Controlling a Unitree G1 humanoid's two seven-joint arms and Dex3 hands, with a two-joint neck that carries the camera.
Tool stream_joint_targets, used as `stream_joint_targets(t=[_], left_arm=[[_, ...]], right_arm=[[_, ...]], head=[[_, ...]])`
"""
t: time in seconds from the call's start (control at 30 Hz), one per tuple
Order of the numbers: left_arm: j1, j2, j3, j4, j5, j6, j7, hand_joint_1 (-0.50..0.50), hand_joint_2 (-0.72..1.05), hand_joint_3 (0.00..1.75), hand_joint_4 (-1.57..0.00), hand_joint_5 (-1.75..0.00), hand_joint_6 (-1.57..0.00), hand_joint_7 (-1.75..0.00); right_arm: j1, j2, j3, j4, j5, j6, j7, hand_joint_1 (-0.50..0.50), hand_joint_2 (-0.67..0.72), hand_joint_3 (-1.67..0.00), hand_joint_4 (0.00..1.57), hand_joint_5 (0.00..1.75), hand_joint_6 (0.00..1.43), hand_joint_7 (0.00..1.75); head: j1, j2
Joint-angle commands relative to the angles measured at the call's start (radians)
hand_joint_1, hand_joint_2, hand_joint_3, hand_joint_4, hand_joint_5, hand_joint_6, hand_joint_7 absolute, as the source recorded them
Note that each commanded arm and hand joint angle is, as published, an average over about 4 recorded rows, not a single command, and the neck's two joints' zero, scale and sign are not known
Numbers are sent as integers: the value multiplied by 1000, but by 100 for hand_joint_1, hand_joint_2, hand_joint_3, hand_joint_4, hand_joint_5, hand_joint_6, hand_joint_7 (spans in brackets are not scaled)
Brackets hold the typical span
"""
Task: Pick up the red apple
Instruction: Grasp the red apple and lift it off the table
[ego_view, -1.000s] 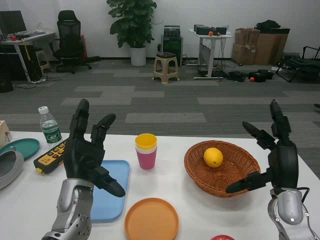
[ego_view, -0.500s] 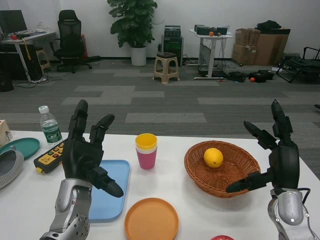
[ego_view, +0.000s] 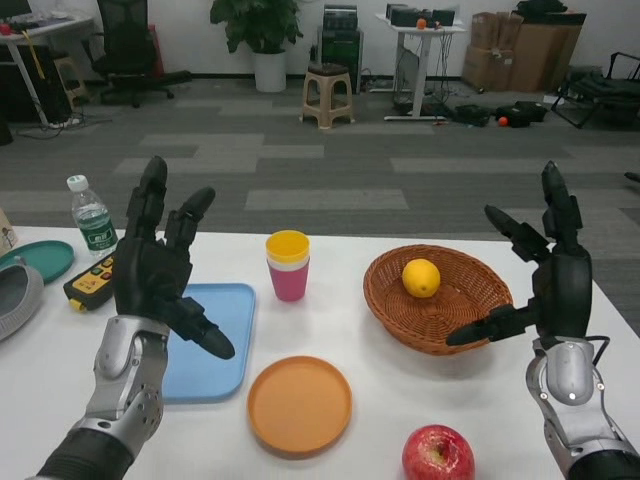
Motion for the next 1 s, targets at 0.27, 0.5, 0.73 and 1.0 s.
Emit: stream_joint_targets(t=[0.27, 0.5, 0.73, 1.0], left_arm=[[10, 8, 32, 9, 28, 9, -24, -50, -64, 0, 0, -72, 0, -7], [16, 8, 36, 9, 28, 15, -30, -50, -64, 0, 0, -72, 0, -7], [20, 8, 42, 9, 27, 49, -52, -50, -64, 0, 0, -62, 0, -7], [24, 6, 45, 15, 24, 58, -64, -50, -64, 0, 0, -62, 0, -7]], right_arm=[[-9, -10, -4, 2, 9, -7, -5, -29, 34, -4, 69, 0, 0, 0], [-8, -11, -2, 1, 9, -7, -3, -30, 34, -8, 68, 0, 0, 0], [-4, -20, 2, -28, 13, 34, 76, -32, 34, -2, 60, 0, 0, 0], [0, -43, 1, -65, 11, 75, 132, -33, 28, -4, 49, 0, 0, 0]], head=[[-20, -86], [-37, -125], [-62, -185], [-81, -219]])
